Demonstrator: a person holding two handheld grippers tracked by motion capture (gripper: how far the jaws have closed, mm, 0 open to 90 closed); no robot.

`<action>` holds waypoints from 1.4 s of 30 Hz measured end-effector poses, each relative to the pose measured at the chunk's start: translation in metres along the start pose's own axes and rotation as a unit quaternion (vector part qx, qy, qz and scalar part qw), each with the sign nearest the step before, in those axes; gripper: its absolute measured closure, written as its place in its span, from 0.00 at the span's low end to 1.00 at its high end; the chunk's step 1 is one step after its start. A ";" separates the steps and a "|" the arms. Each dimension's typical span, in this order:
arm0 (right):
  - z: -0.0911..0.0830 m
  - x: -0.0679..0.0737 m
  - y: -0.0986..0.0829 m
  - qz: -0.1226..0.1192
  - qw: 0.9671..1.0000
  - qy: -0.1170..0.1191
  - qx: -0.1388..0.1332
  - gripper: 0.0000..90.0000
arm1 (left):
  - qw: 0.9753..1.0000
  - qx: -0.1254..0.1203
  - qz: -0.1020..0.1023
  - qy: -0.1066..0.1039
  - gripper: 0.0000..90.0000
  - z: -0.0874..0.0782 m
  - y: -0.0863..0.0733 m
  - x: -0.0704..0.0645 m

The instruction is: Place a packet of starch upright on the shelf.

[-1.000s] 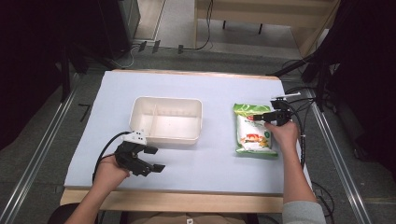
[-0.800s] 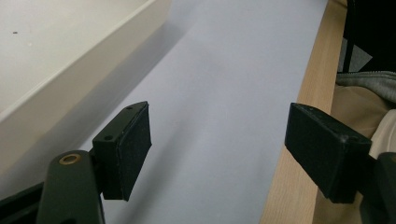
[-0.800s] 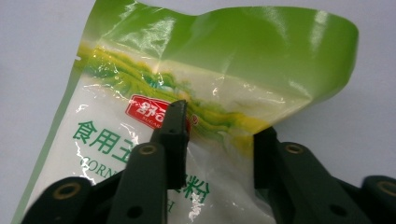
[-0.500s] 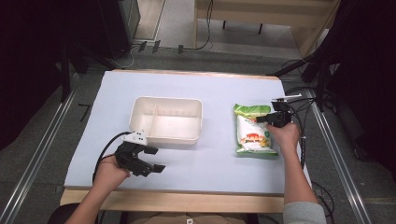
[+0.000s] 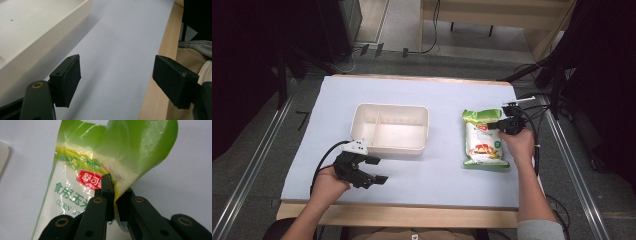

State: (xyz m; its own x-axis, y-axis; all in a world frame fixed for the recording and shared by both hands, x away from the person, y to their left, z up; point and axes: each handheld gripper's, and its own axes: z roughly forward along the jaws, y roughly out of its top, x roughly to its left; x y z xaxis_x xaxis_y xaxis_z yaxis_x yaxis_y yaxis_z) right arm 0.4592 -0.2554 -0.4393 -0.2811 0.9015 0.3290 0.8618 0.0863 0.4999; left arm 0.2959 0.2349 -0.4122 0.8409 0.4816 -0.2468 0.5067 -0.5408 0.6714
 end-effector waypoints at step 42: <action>-0.113 0.076 -0.037 -0.103 0.989 0.071 -0.075 1.00 | 1.000 -0.008 -0.001 -0.001 0.26 -0.002 0.000 0.001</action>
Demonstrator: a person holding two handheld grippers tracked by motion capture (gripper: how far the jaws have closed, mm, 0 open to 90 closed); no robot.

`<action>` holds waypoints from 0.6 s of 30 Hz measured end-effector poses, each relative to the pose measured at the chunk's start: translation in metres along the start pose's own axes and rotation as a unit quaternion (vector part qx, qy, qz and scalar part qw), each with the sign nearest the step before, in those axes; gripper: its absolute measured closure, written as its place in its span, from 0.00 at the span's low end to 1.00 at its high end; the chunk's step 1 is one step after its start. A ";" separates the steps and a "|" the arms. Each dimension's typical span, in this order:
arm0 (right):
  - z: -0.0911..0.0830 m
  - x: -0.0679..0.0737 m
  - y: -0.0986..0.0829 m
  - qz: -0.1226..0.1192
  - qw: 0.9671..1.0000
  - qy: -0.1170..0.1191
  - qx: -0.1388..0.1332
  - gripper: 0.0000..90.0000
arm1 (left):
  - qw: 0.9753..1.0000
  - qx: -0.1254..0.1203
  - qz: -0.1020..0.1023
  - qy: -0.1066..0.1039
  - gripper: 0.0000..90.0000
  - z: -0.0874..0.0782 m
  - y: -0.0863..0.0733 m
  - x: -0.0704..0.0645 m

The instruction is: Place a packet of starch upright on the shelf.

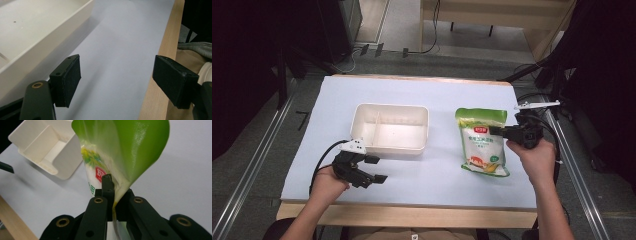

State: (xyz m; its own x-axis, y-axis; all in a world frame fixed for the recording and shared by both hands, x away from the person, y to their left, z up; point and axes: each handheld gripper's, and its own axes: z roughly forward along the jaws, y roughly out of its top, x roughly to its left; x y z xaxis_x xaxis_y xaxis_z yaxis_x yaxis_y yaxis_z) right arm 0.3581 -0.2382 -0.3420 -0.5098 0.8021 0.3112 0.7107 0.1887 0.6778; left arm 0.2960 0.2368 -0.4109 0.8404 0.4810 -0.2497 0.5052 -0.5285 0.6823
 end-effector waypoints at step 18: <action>-0.015 0.023 0.013 -0.030 0.999 0.000 -0.018 1.00 | 1.000 -0.003 0.000 0.005 0.26 -0.001 0.001 0.000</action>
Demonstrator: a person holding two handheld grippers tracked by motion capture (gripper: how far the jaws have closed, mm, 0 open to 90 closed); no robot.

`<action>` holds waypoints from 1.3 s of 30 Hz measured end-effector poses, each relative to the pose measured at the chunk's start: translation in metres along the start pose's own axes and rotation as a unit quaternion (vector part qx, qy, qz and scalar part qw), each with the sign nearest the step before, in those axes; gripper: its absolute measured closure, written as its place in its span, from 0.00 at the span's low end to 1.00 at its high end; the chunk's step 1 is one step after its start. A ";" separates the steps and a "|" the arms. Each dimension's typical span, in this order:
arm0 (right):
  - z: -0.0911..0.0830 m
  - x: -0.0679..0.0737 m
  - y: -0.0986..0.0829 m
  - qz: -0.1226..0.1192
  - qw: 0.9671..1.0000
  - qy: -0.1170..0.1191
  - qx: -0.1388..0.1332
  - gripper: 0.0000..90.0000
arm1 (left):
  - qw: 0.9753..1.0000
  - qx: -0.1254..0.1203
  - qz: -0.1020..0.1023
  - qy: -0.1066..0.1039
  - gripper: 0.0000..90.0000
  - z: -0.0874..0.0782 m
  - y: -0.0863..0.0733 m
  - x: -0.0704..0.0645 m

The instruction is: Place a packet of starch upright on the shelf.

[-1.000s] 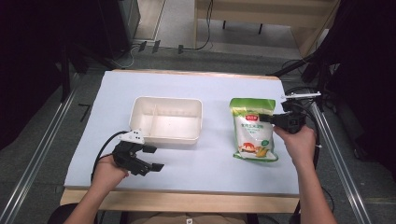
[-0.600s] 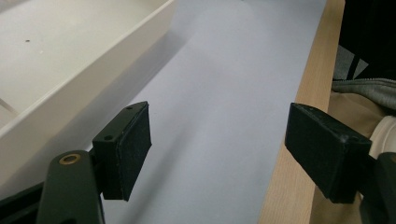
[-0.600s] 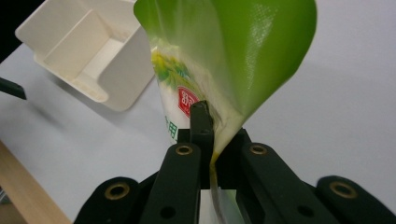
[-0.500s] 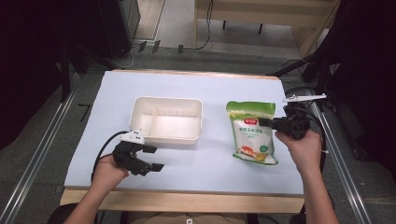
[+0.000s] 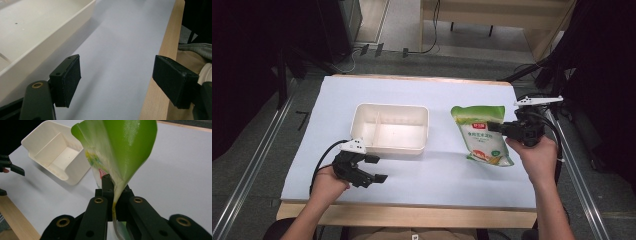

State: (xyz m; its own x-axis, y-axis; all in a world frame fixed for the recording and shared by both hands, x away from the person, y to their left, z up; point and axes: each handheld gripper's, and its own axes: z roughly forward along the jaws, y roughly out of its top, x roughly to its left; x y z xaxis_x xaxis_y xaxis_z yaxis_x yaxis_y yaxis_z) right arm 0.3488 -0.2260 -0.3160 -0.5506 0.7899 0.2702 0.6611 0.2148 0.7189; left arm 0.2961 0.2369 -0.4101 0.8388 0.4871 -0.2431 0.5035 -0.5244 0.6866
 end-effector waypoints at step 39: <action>0.016 0.056 0.110 -0.055 0.997 0.054 -0.032 1.00 | 1.000 0.000 -0.006 -0.004 0.26 0.001 -0.002 0.002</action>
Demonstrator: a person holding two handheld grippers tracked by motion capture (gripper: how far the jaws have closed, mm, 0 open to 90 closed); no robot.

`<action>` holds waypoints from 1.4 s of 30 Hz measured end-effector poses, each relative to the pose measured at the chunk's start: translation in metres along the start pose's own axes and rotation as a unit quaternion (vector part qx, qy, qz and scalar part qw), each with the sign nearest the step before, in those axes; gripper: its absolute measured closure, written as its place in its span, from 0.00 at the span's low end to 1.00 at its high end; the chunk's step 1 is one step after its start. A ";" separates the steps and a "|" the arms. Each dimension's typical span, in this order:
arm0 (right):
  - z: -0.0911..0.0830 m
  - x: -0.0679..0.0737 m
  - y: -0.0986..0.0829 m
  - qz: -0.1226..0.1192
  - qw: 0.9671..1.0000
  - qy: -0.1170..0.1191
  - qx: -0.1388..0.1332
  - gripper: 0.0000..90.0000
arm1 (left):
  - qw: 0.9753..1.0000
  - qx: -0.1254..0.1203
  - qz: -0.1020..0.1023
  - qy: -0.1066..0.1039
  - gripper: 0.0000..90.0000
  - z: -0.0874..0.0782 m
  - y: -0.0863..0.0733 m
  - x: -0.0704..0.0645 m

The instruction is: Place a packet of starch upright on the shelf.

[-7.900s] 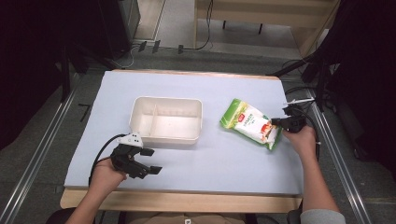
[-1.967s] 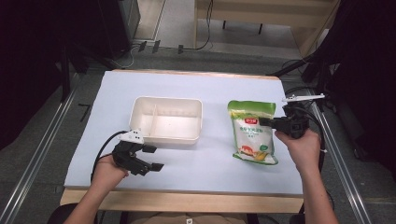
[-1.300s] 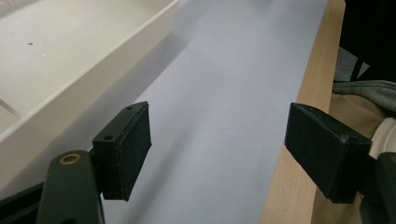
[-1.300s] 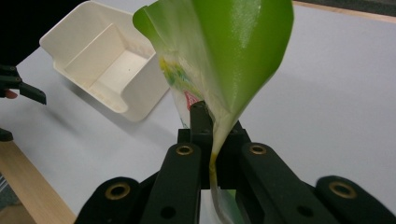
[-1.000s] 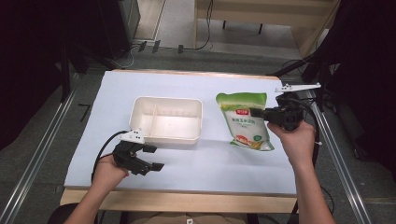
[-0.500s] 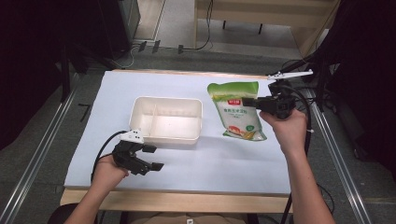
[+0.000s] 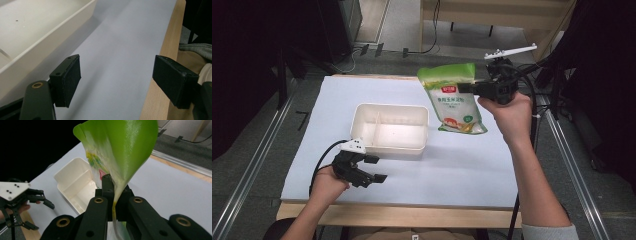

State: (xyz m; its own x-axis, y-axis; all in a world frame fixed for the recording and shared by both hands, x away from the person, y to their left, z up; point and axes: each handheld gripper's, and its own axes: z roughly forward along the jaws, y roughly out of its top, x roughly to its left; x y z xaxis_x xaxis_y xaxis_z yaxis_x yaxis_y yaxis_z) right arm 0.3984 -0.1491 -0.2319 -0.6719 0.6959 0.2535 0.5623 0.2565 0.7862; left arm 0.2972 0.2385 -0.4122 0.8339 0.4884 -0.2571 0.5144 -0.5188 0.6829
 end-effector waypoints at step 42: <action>0.157 0.070 0.059 -0.028 0.997 0.042 0.065 1.00 | 1.000 -0.002 0.004 -0.005 0.26 0.000 0.000 -0.001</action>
State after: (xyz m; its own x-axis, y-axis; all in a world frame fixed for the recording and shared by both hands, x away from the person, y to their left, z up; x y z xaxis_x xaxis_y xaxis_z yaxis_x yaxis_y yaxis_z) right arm 0.4600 0.0199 -0.2561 -0.7396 0.6202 0.2615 0.5763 0.3829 0.7220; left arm 0.2967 0.2382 -0.4116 0.8399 0.4770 -0.2590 0.5072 -0.5198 0.6874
